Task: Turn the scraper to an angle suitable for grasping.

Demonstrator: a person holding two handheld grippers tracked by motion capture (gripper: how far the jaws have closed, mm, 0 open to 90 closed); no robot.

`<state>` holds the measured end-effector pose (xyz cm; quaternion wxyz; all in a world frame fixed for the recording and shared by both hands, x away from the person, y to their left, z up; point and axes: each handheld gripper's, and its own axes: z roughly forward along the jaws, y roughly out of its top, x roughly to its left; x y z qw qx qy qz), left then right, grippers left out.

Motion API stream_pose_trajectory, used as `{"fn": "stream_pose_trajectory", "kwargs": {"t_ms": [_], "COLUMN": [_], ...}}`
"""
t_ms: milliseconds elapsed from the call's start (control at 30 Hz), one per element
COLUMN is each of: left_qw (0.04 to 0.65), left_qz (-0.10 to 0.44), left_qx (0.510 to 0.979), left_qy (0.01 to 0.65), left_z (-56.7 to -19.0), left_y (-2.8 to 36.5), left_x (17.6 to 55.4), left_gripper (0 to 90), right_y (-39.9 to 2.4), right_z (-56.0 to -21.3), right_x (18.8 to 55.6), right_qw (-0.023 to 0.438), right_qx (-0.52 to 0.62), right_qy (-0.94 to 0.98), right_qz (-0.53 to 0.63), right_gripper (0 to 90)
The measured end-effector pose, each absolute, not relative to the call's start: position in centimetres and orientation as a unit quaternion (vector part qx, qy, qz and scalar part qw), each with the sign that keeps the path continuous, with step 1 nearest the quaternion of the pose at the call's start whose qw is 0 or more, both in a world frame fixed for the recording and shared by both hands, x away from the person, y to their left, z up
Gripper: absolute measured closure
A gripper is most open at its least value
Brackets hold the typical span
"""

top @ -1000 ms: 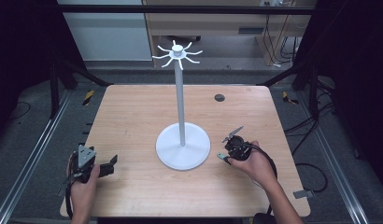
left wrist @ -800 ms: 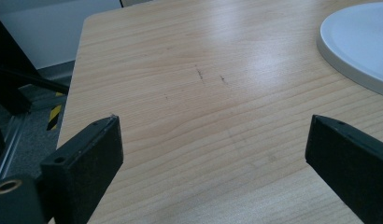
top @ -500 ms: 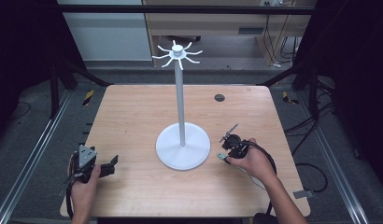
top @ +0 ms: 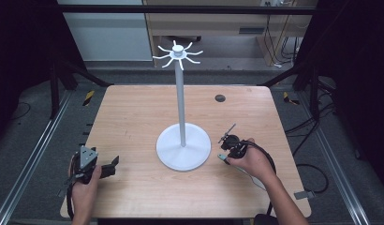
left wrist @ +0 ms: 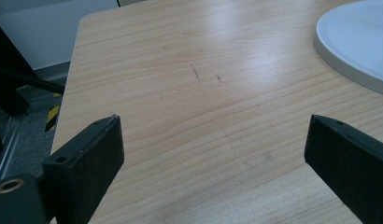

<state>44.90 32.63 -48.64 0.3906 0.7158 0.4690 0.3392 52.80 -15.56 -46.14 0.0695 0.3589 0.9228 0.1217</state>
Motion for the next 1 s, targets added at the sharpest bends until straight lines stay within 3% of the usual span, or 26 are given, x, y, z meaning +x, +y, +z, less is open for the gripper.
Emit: {"fn": "stream_pose_trajectory", "kwargs": {"t_ms": [1000], "left_qw": [0.39], "left_qz": [0.339], "left_qx": [0.718], "left_qy": [0.466], "left_z": [-48.6], "left_y": [32.47], "left_x": [44.89], "left_gripper": [4.8], "right_y": [-14.95], "right_z": [-46.68], "right_x": [53.72], "right_qw": [0.063], "right_qx": [0.35], "right_qy": [0.929], "right_qz": [0.104], "right_gripper": [72.5]}}
